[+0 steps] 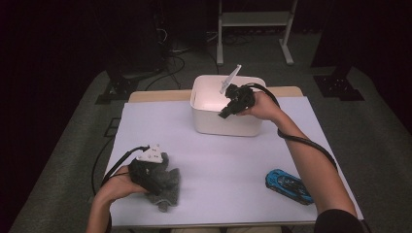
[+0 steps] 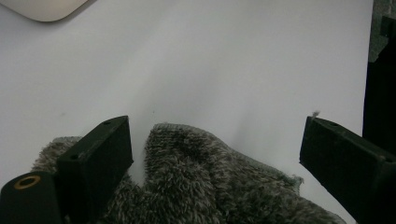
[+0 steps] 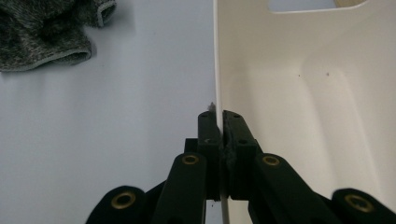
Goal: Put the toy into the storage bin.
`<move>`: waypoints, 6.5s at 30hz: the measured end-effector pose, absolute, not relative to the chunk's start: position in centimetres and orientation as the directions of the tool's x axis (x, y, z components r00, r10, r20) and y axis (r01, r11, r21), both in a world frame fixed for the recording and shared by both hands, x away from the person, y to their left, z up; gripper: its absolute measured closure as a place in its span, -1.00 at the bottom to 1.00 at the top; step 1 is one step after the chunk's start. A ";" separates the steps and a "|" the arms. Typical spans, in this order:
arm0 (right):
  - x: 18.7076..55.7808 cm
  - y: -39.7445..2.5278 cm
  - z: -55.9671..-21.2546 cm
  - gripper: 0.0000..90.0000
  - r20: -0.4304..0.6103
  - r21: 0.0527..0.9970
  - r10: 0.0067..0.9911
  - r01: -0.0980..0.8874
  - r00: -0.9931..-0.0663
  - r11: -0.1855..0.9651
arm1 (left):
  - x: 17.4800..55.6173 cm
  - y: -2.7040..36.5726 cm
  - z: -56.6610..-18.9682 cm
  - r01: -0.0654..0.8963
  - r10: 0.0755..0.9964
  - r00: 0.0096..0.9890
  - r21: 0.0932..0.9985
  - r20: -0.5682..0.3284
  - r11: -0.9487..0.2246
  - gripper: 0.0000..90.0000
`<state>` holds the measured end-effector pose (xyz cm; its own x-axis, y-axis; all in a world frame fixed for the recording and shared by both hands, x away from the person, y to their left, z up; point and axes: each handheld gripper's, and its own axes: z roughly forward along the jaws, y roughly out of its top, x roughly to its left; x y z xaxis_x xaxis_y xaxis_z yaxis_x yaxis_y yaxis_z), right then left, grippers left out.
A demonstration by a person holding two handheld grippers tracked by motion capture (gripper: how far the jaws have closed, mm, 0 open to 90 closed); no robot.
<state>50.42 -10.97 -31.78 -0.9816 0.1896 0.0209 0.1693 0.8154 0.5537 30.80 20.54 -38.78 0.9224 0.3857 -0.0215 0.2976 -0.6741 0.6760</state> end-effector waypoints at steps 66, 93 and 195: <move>38.0 -11.6 -32.3 0.89 0.069 0.605 0.127 0.143 -0.990 0.784 | 30.6 19.9 -38.8 0.279 0.366 0.930 0.668 -0.010 -0.690 -0.80; 35.7 -17.8 -30.2 -0.26 0.109 0.692 0.225 0.237 -0.968 0.682 | 31.0 20.1 -38.8 0.310 0.415 0.910 0.662 0.002 -0.683 -0.80; 28.6 -30.3 -45.2 -0.70 0.056 0.623 0.531 0.445 -0.846 0.643 | 30.6 19.8 -39.0 0.293 0.386 0.923 0.651 -0.001 -0.700 -0.80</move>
